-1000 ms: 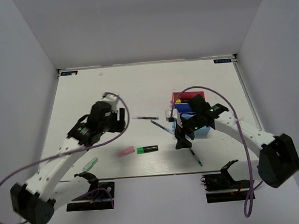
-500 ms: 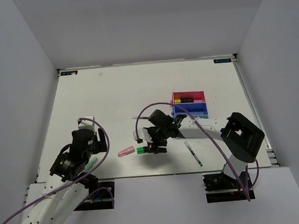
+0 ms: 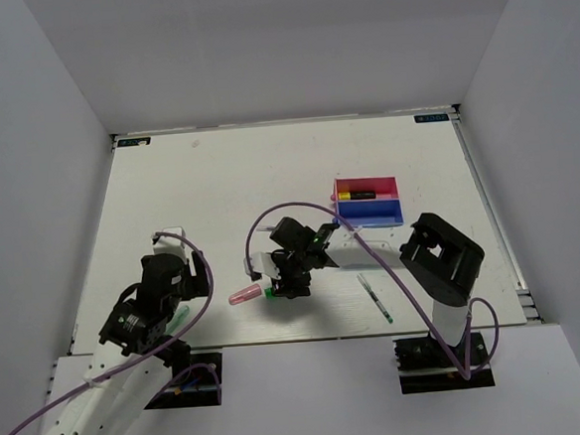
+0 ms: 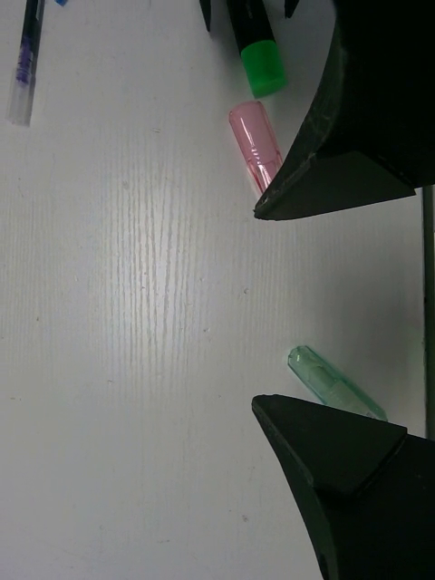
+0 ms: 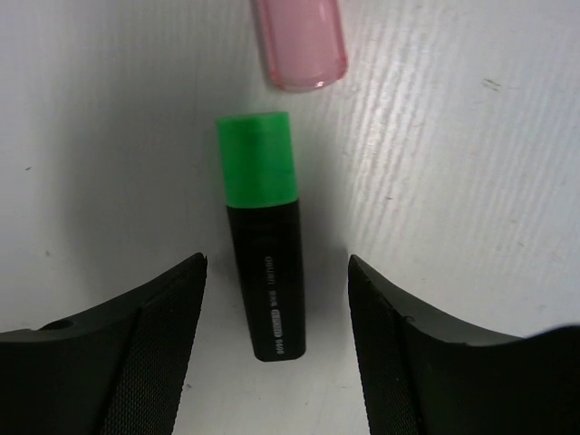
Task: Sort the stationery into containers
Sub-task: Pick up the stationery from the center of the board.
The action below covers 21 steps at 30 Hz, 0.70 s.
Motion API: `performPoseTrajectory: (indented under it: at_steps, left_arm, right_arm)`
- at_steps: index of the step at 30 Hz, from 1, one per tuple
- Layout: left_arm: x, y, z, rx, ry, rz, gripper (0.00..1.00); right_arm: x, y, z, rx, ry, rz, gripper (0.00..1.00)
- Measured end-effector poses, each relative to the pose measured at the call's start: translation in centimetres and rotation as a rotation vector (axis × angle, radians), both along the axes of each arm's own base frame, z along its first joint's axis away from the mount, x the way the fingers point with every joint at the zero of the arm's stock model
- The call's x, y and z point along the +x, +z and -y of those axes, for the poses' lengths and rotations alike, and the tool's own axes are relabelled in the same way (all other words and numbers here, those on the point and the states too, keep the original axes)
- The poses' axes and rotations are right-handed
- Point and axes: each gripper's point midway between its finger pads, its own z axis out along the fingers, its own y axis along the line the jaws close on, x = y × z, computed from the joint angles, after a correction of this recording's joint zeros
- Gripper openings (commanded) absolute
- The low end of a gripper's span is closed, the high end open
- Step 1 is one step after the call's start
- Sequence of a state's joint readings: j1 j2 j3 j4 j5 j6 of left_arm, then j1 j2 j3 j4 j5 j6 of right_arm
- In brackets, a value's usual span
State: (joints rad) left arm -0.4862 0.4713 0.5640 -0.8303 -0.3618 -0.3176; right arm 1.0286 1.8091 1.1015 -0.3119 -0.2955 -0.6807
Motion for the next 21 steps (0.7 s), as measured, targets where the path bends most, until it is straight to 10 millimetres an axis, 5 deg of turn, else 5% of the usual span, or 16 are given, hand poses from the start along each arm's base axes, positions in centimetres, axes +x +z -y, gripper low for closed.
performPoseTrajectory:
  at_steps: [7,11,21]
  left_arm:
    - [-0.03,0.28,0.0,-0.015,0.004,0.016,0.88]
    - [-0.06,0.33,-0.01,-0.018,0.005,0.02,0.88]
    - [-0.13,-0.02,-0.18,-0.023,0.017,0.015,0.88]
  right_arm:
    - [-1.0,-0.47,0.05,-0.008,0.028,-0.034,0.54]
    - [-1.01,-0.57,0.05,-0.01,0.031,-0.034,0.29]
    - [-0.58,-0.63,0.09,-0.01,-0.007,-0.018,0.0]
